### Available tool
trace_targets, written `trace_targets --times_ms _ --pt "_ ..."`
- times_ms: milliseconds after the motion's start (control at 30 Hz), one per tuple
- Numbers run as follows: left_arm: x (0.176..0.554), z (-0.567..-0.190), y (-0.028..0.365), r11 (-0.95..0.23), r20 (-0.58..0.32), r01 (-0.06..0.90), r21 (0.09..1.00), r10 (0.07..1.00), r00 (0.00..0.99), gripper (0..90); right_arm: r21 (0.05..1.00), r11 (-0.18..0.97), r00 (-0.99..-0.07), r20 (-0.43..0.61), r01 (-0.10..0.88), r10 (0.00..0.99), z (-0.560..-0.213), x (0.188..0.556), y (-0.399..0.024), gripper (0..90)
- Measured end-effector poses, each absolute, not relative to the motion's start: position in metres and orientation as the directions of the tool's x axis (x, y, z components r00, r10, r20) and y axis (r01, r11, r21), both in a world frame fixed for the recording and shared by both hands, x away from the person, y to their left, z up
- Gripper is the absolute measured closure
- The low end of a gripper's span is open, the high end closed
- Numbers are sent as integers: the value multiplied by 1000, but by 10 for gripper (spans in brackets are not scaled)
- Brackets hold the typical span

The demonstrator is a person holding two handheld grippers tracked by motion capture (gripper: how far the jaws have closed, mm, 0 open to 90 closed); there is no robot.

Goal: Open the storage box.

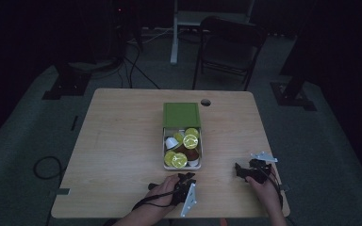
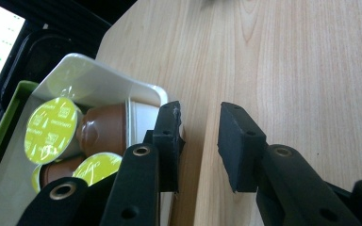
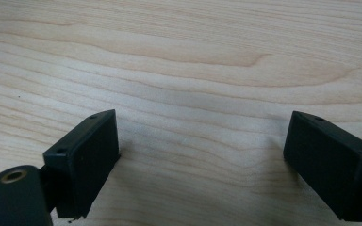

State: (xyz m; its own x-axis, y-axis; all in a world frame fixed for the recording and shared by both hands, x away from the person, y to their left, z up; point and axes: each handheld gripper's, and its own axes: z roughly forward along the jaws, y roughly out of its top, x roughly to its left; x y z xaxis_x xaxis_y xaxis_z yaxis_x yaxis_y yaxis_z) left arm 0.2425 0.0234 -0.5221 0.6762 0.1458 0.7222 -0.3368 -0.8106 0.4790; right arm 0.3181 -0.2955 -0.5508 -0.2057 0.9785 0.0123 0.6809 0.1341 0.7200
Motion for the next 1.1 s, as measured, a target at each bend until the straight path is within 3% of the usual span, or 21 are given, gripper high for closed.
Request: trace_targets --times_ms 733,1100 --pt "241 -516 60 -808 630 -217 548 228 742 709 720 134 -206 12 681 979 -551 318 -296 104" --pt "245 -518 86 -791 564 -121 600 311 765 709 720 133 -205 13 681 979 -551 318 -295 105"
